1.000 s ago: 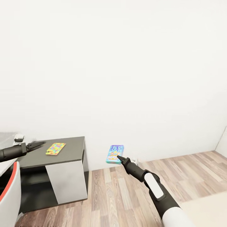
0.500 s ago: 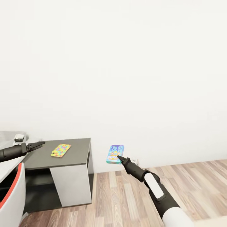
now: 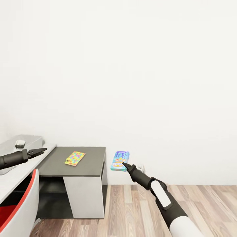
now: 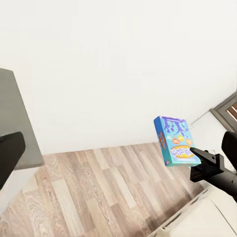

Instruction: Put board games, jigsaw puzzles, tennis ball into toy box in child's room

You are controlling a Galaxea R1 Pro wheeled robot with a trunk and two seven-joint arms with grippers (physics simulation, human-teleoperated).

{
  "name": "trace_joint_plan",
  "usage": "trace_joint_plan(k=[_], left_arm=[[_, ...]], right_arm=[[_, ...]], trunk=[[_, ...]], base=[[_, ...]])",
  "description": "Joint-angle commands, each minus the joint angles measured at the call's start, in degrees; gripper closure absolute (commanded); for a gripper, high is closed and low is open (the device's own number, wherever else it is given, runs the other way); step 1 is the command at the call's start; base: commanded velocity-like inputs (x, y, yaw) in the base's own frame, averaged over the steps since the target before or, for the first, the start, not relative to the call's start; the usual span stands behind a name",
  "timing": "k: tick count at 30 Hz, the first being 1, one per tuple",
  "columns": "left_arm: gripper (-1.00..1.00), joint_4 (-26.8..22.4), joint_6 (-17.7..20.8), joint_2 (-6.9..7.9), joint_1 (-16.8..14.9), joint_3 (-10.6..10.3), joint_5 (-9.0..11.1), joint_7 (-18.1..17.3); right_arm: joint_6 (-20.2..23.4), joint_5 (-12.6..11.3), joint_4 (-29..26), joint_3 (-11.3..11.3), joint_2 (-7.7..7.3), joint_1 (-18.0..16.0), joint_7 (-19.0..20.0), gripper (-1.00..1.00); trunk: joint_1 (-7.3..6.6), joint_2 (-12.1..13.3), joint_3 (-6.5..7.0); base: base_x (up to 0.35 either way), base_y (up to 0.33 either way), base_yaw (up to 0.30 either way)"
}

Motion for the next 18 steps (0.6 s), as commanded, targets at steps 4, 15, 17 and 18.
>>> trace_joint_plan(k=[4,15,17,18], left_arm=[[-1.0,0.01,0.6,-0.01,-0.05,0.02,0.01,-0.18],[-1.0,0.01,0.6,0.05,-0.05,0.1,0.0,-0.18],[-1.0,0.01,0.6,0.05,-0.05,0.1,0.02,-0.18],[-1.0,0.01,0.6,0.05,-0.05,0.11,0.01,-0.18]], right_arm=[[0.28,-0.43,-0.02,-0.04,-0.02,-0.05,0.01,1.0],[0.2,-0.43,-0.02,0.22,-0.02,-0.05,0.01,1.0],[0.2,-0.43,-0.07,0.56,-0.02,-0.05,0.01,1.0],[0.18,-0.4,-0.11,0.92,-0.02,-0.05,0.01,1.0]], trunk=[[0.05,-0.1,-0.06],[0.05,-0.1,-0.04],[0.05,-0.1,-0.04],[0.05,-0.1,-0.04]], base=[[0.208,0.0,0.113],[0.146,0.0,0.014],[0.019,0.0,0.0],[0.011,0.0,0.0]])
